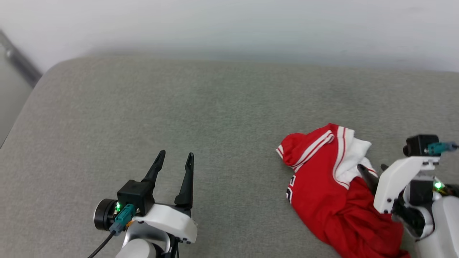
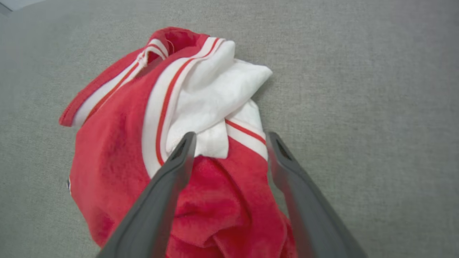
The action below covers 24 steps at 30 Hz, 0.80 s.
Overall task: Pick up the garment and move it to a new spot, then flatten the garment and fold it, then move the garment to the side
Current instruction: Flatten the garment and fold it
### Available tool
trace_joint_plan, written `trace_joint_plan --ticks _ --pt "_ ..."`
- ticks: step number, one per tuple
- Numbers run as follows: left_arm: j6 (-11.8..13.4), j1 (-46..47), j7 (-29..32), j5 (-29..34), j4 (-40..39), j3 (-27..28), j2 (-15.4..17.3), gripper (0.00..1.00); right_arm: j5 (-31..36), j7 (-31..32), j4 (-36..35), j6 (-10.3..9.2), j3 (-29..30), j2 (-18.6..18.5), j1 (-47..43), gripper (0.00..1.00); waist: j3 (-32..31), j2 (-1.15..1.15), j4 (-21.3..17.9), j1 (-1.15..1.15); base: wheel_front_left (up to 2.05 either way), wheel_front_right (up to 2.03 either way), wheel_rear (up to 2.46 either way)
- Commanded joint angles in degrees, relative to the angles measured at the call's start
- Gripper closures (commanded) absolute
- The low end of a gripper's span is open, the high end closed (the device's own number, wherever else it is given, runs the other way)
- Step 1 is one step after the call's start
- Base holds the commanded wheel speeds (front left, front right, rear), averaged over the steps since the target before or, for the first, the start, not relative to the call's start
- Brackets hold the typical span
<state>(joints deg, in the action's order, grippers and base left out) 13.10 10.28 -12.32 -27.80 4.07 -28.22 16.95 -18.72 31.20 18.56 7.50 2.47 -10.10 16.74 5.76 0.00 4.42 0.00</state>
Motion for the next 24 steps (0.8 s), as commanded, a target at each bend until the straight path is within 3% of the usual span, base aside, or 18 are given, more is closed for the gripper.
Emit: trace_joint_plan --ticks 1,9,10,11,18,24 --pt "-0.2 1.05 -0.27 0.35 0.13 -0.08 -0.37 0.0 -0.5 0.61 0.76 -0.02 -0.64 -0.64 1.53 0.0 1.66 0.0 1.82 0.0 0.0 0.0 0.0" --pt "-1.06 3.22 -1.43 0.33 1.75 -0.2 -1.62 0.0 -2.88 3.18 9.36 -0.02 -5.57 -3.71 9.26 0.0 4.53 0.0 5.03 0.0 0.0 0.0 0.0" --pt "-1.1 3.22 -1.5 0.3 2.01 -0.13 -1.71 0.0 -3.51 3.41 10.18 -0.02 -6.19 -3.71 9.81 0.55 4.55 0.0 5.16 0.0 0.0 0.0 0.0" --pt "-1.17 3.29 -1.61 0.27 2.24 -0.1 -1.77 0.0 -3.72 3.07 10.67 -0.02 -6.77 -3.92 10.48 1.0 4.58 0.0 5.24 0.0 0.0 0.0 0.0" --pt "-1.02 2.38 -2.05 0.08 3.12 0.26 -1.73 0.0 -5.07 0.55 9.36 -0.02 -11.77 -4.6 13.04 1.0 3.47 0.0 4.46 0.0 0.0 0.0 0.0" --pt "-1.18 2.28 -2.1 -0.03 3.08 0.04 -1.62 0.0 -1.43 -0.99 3.4 -0.02 -19.99 -3.18 14.39 1.0 2.54 0.0 3.43 0.0 0.0 0.0 0.0"
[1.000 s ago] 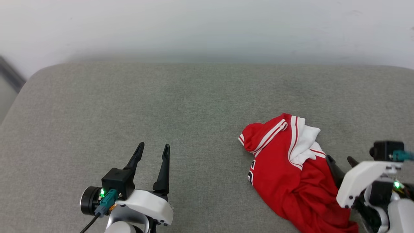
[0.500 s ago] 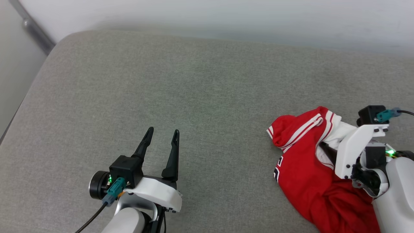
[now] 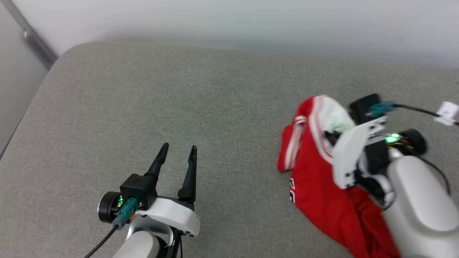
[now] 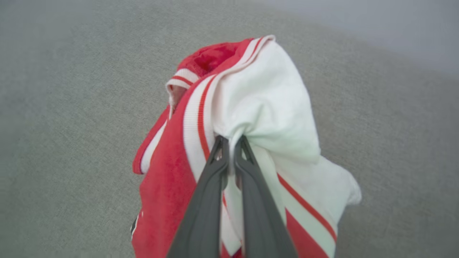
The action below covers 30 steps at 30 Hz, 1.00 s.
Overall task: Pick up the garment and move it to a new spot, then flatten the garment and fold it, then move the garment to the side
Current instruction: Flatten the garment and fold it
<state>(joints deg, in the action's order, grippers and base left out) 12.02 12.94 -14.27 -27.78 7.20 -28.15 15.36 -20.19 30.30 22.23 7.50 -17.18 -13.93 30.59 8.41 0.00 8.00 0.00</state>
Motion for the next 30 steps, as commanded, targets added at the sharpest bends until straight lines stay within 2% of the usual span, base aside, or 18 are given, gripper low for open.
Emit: trace_joint_plan --ticks 1,7,11,12,13,16,19,25,30 --pt "-0.14 -0.37 -0.11 -0.08 -0.08 -0.1 -0.03 0.0 0.11 0.28 -1.34 -0.02 -2.21 1.49 0.54 1.0 -0.21 0.0 -0.25 0.0 0.0 0.0 0.0" --pt "-0.17 -0.41 0.14 -0.31 -0.16 -0.53 -0.21 0.0 -0.03 2.47 -4.7 -0.03 -14.0 5.71 -2.94 1.0 -0.46 0.0 -0.35 0.0 0.0 0.0 0.0" --pt "-0.06 -0.5 0.16 -0.5 -0.14 -0.7 -0.29 0.0 -2.15 1.96 -4.2 -0.02 -19.37 8.16 -5.88 1.0 -0.46 0.0 -0.12 0.0 0.0 0.0 0.0" --pt "0.01 -0.58 0.18 -0.47 -0.12 -0.79 -0.32 0.0 -2.76 1.69 -3.81 -0.02 -20.37 8.55 -6.94 0.68 -0.54 0.0 -0.06 0.0 0.0 0.0 0.0" --pt "0.07 -0.68 0.21 -0.56 -0.13 -0.78 -0.31 0.0 -2.96 1.09 -3.45 -0.02 -20.89 8.79 -7.64 0.0 -0.54 0.0 -0.04 0.0 0.0 0.0 0.0" --pt "0.24 -0.67 0.17 -0.72 -0.13 -0.65 -0.18 0.0 -3.43 -2.29 -3.12 -0.02 -21.41 9.44 -9.05 0.0 -0.49 0.0 -0.13 0.0 0.0 0.0 0.0" --pt "0.56 -0.96 0.14 -0.82 -0.17 -0.48 0.21 0.0 -2.83 -8.32 -4.81 -0.02 -21.41 9.59 -10.2 0.0 -0.73 0.0 -0.74 0.0 0.0 0.0 0.0" --pt "1.25 -2.08 0.16 -1.04 -0.39 0.01 1.06 0.0 -2.27 -20.25 -9.82 -0.02 -17.92 9.34 -13.7 0.0 -1.94 0.0 -2.55 0.0 0.0 0.0 0.0" --pt "1.72 -2.68 0.38 -1.07 -0.71 0.2 1.49 0.0 -1.74 -21.69 -11.45 -0.02 -13.31 8.96 -16.31 0.0 -3.02 0.0 -3.77 0.0 0.0 0.0 0.0"
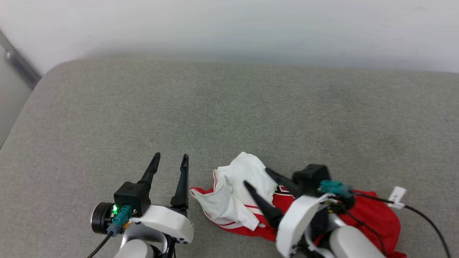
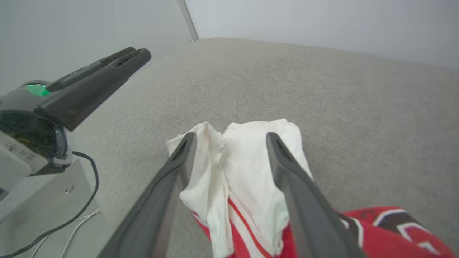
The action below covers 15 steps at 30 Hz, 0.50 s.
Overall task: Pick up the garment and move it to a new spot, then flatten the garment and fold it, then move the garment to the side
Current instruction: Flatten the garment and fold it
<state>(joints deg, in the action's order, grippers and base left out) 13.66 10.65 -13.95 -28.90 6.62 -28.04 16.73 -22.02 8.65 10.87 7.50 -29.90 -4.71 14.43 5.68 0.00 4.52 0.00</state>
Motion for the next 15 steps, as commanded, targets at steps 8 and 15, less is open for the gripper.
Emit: trace_joint_plan --ticks 8,15 --pt "0.56 -1.11 0.53 -0.11 -0.87 -0.35 0.56 0.0 1.05 9.07 -0.22 -0.02 7.2 -2.16 -2.66 0.0 -1.69 0.0 -1.37 0.0 0.0 0.0 0.0" --pt "0.11 0.25 0.81 0.17 -1.27 -1.11 0.22 0.0 -1.15 19.27 0.85 -0.02 3.93 -4.53 1.27 0.0 -0.63 0.0 -0.63 0.0 0.0 0.0 0.0"
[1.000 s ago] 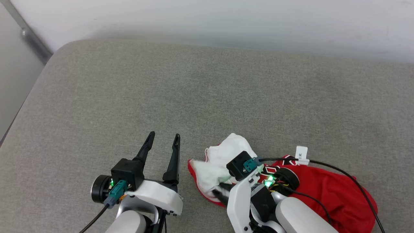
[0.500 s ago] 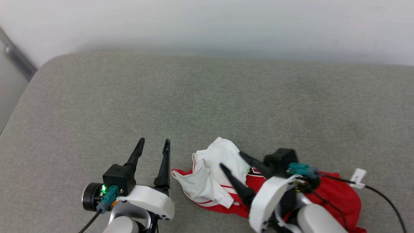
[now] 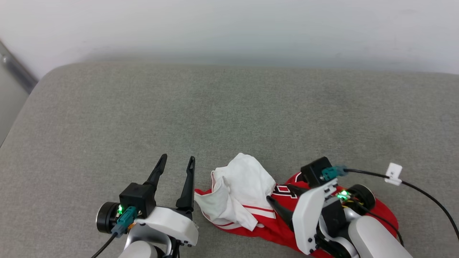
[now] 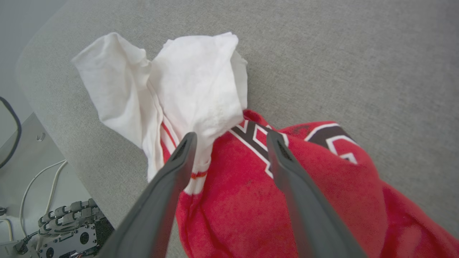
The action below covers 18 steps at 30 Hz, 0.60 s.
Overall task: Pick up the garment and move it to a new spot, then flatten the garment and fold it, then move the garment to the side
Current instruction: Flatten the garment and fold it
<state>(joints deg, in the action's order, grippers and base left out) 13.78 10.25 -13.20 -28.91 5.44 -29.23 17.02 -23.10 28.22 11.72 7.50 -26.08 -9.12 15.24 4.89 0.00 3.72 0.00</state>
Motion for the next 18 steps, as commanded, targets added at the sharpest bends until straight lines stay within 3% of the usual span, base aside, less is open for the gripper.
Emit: trace_joint_plan --ticks 1,7,8,9,10,18 --pt "-0.12 0.79 -0.01 0.19 -0.07 -0.03 -0.16 0.0 -0.33 0.37 0.39 -0.02 -0.54 -0.42 1.16 0.0 0.4 0.0 0.39 0.0 0.0 0.0 0.0" --pt "-0.32 1.62 -0.4 0.02 0.44 -0.12 -0.57 0.0 -3.0 3.18 4.75 -0.02 -5.0 -0.5 5.35 0.0 1.71 0.0 1.58 0.0 0.0 0.0 0.0" --pt "-0.3 1.59 -0.49 -0.04 0.53 -0.07 -0.61 0.0 -3.45 3.37 5.33 -0.02 -5.7 -0.62 5.94 0.38 1.78 0.0 1.73 0.0 0.0 0.0 0.0" --pt "-0.31 1.59 -0.58 -0.08 0.61 -0.06 -0.63 0.0 -4.15 3.2 5.75 -0.02 -6.05 -0.54 6.44 0.93 1.84 0.0 1.82 0.0 0.0 0.0 0.0" --pt "-0.3 1.58 -0.56 -0.11 0.69 0.0 -0.64 0.0 -4.33 2.77 5.96 -0.02 -6.37 -0.64 7.02 1.0 1.88 0.0 1.88 0.0 0.0 0.0 0.0" --pt "0.37 0.75 -0.98 -0.36 0.69 0.81 -0.21 0.0 -3.68 -1.16 3.07 -0.02 -3.27 -2.74 9.2 1.0 1.71 0.0 0.46 0.0 0.0 0.0 0.0"
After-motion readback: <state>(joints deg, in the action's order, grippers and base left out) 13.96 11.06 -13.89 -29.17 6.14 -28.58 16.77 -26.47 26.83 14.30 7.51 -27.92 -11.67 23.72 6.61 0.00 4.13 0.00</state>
